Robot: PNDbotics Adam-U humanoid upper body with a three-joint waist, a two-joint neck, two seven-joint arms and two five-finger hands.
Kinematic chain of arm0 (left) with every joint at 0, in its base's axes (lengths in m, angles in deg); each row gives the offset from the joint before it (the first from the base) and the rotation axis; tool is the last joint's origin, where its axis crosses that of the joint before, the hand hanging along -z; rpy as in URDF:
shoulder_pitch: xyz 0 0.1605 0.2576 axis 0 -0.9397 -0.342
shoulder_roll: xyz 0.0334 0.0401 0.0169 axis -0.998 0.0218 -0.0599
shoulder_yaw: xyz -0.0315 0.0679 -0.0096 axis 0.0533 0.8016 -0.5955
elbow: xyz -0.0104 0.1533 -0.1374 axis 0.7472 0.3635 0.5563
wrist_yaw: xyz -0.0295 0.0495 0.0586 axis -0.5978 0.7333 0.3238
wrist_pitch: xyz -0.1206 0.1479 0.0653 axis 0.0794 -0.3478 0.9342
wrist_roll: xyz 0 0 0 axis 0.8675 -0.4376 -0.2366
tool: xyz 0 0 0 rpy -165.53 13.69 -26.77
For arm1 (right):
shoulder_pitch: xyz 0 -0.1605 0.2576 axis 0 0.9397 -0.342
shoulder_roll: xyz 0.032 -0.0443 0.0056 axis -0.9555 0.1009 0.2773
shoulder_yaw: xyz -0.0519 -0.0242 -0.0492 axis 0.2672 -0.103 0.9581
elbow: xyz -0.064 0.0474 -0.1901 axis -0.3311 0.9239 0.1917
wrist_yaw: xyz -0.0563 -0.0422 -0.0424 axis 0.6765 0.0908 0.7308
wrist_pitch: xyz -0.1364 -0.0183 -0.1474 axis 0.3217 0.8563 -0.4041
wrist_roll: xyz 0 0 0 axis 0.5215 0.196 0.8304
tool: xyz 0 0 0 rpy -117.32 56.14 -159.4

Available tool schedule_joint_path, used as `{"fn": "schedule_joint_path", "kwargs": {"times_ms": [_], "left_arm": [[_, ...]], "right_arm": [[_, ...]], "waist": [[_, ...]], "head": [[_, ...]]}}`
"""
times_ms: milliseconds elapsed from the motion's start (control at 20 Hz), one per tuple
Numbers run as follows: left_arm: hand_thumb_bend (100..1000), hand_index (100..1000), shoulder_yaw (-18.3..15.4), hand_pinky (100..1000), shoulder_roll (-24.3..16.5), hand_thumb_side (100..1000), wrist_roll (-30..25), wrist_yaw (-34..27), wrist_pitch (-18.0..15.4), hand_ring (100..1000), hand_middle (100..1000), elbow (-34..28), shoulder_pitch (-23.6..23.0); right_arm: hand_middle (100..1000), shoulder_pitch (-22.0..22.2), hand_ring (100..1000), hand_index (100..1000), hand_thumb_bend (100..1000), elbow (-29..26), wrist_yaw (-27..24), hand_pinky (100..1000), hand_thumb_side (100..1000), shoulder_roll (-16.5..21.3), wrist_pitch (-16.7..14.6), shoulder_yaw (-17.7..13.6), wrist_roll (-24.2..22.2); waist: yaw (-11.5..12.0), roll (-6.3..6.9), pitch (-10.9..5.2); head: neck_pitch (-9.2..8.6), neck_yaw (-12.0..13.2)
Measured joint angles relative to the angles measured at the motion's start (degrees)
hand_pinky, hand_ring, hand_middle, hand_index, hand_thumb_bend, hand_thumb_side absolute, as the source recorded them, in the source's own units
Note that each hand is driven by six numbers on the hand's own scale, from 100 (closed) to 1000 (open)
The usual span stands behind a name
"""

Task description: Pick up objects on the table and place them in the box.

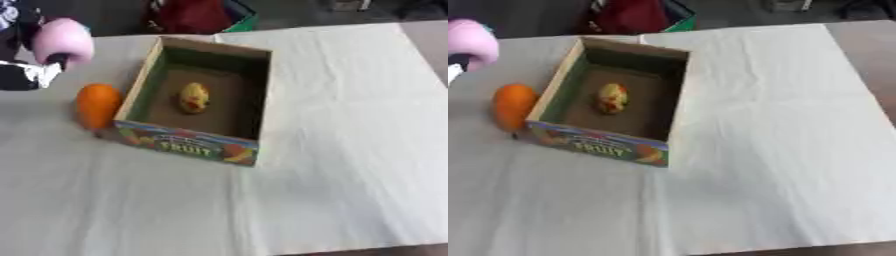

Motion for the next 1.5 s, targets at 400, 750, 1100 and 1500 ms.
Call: {"fn": "schedule_joint_path", "kwargs": {"times_ms": [400,750,1100,1500], "left_arm": [[100,485,3.0,386,5.2,261,-0.7,0.5,-1.6,444,387,1.6,6.4],[100,485,5.3,391,10.0,261,-0.5,1.2,-3.2,445,388,4.8,9.7],[100,486,6.6,394,15.2,259,0.4,4.0,-4.4,448,389,10.8,11.8],[100,499,8.3,384,21.2,253,2.1,10.8,-6.1,457,399,17.4,12.3]], "right_arm": [[540,-0.9,1000,740,100,0.0,-0.3,729,667,0.0,0.5,0.0,-0.4],[540,-1.6,1000,740,100,0.0,-0.5,729,679,-0.4,1.1,0.1,-0.8],[540,-2.6,1000,740,100,0.0,-0.7,729,684,-1.0,1.6,0.3,-1.0],[539,-3.0,1000,739,100,0.0,-1.3,728,688,-1.5,2.1,0.4,-1.3]], "waist": [[-0.1,0.98,0.02],[-1.0,1.96,0.7],[-1.7,2.36,1.11],[-1.7,2.33,1.24]], "head": [[0.02,1.6],[-0.03,2.4],[-0.52,2.9],[-0.86,3.2]]}}
